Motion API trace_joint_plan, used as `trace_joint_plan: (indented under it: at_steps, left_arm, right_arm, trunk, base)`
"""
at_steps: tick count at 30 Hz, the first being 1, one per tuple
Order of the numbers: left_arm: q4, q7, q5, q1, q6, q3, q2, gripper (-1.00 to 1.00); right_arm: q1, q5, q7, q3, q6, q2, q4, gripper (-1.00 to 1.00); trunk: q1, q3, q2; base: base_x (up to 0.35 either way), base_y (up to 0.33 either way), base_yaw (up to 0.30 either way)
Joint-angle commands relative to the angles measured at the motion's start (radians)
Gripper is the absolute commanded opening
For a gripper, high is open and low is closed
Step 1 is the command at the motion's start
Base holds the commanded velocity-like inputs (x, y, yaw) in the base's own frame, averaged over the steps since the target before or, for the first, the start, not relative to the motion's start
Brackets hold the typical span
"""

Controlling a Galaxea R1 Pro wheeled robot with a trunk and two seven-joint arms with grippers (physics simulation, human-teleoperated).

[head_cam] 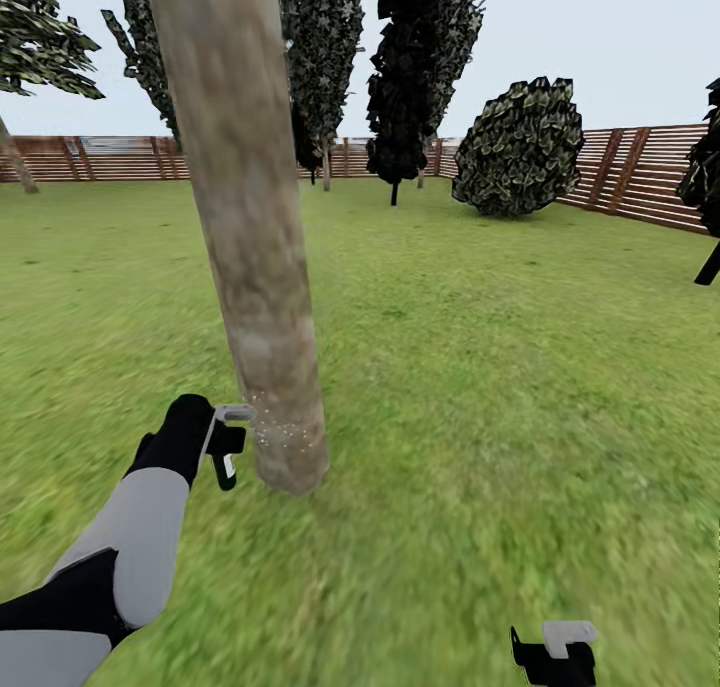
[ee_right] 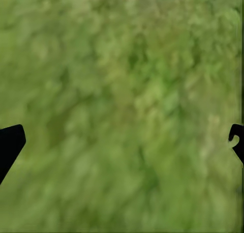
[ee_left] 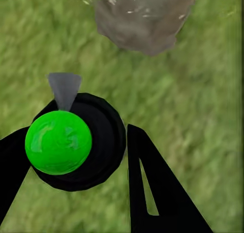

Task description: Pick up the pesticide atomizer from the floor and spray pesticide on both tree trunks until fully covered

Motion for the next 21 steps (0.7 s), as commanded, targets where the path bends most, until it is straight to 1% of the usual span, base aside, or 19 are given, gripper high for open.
trace_joint_plan:
  at_steps: [1,2,4,8,16,18,19,21]
  left_arm:
    - [0.000,0.000,0.000,0.001,0.000,-0.011,0.000,-1.00]
    - [0.000,0.000,0.000,0.002,0.001,-0.029,0.000,-1.00]
    - [0.000,0.000,0.001,0.005,0.001,-0.038,0.000,-1.00]
    - [0.000,0.000,0.003,0.008,0.002,-0.040,0.001,-1.00]
    - [0.000,0.000,0.005,0.011,0.002,-0.041,0.008,-1.00]
    - [0.000,0.000,0.005,0.012,0.002,-0.041,0.013,-1.00]
    - [0.000,0.000,0.005,0.013,0.002,-0.041,0.014,-1.00]
    - [0.000,0.001,0.005,0.013,0.000,-0.039,0.015,-1.00]
  right_arm:
    - [0.000,0.000,0.000,0.000,0.000,0.000,0.000,1.00]
    - [0.000,0.000,0.000,0.000,0.000,0.000,0.000,1.00]
    - [0.000,0.000,0.000,0.000,0.000,0.000,0.000,1.00]
    - [0.000,0.000,0.000,0.000,0.000,0.001,0.000,1.00]
    - [0.000,0.002,0.002,0.000,0.000,0.001,-0.001,1.00]
    - [0.000,0.003,0.082,-0.001,0.000,-0.002,0.000,1.00]
    - [0.000,0.003,0.145,-0.002,0.000,-0.006,0.000,1.00]
    - [0.000,0.003,0.168,-0.002,0.000,-0.007,0.000,1.00]
  trunk:
    - [0.000,0.000,0.000]
    - [0.000,0.000,0.000]
    - [0.000,0.000,0.000]
    - [0.000,0.000,0.000]
    - [0.000,0.000,0.000]
    - [0.000,0.000,0.000]
    - [0.000,0.000,0.000]
    - [0.000,-0.001,0.000]
  base:
    - [0.103,-0.254,0.000]
    - [0.034,-0.270,0.000]
    - [-0.059,-0.275,0.000]
    - [-0.100,-0.276,0.000]
    - [-0.010,-0.276,0.000]
    - [0.000,-0.277,0.000]
    - [0.000,-0.277,0.005]
    - [0.000,-0.277,0.086]
